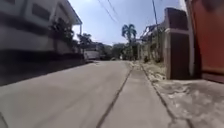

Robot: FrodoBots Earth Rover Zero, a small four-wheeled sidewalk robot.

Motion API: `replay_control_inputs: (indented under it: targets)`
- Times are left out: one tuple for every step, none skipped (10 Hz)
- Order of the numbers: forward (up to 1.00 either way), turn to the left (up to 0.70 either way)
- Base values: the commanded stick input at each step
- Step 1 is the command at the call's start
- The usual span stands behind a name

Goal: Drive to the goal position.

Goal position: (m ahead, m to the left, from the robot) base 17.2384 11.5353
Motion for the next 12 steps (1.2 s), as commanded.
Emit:
replay_control_inputs:
  targets:
    - [1.00, -0.01]
    - [1.00, 0.00]
    - [1.00, 0.00]
    - [1.00, 0.00]
    - [1.00, 0.00]
    - [1.00, 0.00]
    - [1.00, 0.00]
    - [1.00, 0.00]
    - [1.00, 0.00]
    - [1.00, 0.00]
    - [1.00, 0.00]
    - [1.00, 0.00]
